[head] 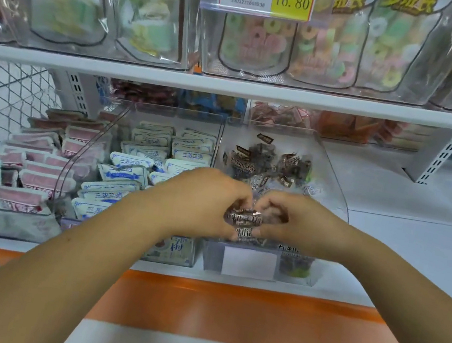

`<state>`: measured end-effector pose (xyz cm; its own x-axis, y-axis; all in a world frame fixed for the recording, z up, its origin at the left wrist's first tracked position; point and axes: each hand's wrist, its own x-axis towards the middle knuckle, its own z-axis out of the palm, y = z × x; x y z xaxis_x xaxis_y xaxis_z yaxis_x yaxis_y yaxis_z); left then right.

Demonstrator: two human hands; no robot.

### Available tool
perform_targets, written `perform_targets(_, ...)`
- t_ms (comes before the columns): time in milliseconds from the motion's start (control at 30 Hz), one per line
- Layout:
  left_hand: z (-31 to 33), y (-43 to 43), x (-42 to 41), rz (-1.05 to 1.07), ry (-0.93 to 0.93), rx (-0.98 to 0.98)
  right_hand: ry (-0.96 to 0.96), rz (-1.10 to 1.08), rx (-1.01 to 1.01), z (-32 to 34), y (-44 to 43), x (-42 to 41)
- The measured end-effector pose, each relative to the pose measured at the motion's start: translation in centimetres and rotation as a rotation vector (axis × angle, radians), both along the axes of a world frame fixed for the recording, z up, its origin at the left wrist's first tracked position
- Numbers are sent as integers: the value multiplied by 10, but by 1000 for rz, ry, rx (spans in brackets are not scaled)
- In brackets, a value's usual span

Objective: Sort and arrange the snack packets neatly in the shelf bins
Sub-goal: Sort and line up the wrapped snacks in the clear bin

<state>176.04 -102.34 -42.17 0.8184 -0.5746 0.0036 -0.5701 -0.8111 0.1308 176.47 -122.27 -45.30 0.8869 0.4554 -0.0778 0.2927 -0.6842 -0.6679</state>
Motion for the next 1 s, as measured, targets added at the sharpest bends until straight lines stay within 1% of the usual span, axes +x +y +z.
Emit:
perform_targets(67,1,-6,2,-13,-31,83,86,7,-67,4,-2,3)
perform_targets(133,4,-10,5,-22,-34,126,174,21,-100,18,-10,4)
perform_targets(167,4,-10,7,-26,-19,140,190,17,-120,28,-17,4)
perform_targets(233,4,-13,8,-46,22,147,151,-5,-249,48,-31,-1)
perform_targets(300,0,-19,7,-93,68,143,108,12,-411,54,-36,-6)
perform_targets(367,-6,-26,6,-131,136,159,59,100,-561,49,-30,-8)
perform_targets(433,-12,-29,7,-129,199,181,-1,169,-632,43,-28,-5)
perform_targets(533,-13,-28,10,-124,240,213,-33,164,-649,50,-33,1)
perform_targets(633,-11,-29,12,-130,286,228,-13,237,-711,45,-27,6)
perform_targets(733,-10,-26,10,-123,320,191,118,267,-712,49,-26,11)
perform_targets(800,-3,-19,8,-91,323,93,210,264,-632,59,-32,15)
perform_targets(833,2,-15,6,-67,292,28,221,244,-564,63,-34,17)
perform_targets(867,6,-10,5,-47,228,-42,192,222,-500,65,-34,20)
perform_targets(933,11,1,6,-26,57,-165,55,194,-438,59,-28,31)
perform_targets(1000,6,12,9,16,-62,-216,-22,175,-404,50,-16,43)
